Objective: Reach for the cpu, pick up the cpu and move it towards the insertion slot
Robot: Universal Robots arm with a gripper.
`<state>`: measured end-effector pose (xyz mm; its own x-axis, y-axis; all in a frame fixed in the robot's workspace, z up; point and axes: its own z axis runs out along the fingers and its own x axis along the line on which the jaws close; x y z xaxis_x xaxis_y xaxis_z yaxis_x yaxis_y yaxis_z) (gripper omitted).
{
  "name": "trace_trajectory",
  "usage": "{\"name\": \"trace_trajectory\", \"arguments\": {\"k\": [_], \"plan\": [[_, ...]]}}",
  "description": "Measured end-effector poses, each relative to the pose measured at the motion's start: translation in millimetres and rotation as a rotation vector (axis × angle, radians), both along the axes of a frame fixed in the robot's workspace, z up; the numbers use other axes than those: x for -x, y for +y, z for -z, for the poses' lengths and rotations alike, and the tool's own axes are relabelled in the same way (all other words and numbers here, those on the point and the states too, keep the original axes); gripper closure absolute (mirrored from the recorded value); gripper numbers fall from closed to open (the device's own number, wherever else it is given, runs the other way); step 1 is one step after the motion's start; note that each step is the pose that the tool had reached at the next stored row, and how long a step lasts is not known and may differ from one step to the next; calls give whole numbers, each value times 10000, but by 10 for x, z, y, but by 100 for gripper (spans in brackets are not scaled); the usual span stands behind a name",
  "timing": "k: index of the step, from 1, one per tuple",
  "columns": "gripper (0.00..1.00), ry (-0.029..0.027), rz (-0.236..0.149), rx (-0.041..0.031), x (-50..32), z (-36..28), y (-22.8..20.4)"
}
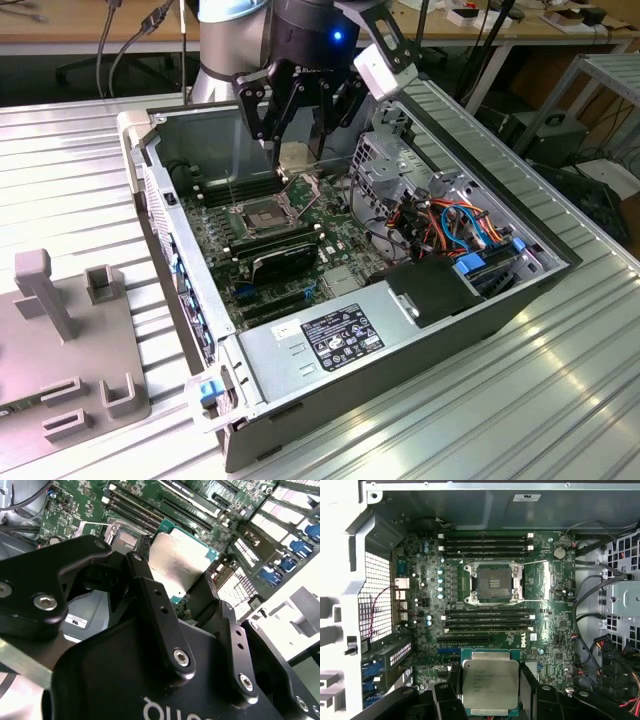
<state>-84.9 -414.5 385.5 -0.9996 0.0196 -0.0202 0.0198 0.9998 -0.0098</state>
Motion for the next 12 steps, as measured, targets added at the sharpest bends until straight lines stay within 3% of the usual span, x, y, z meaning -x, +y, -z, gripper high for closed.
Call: {"name": "trace_trajectory", "arguments": {"k": [5, 12], "plan": [[45, 0, 41, 0, -62, 4, 79], [45, 0, 69, 0, -68, 5, 81]]}}
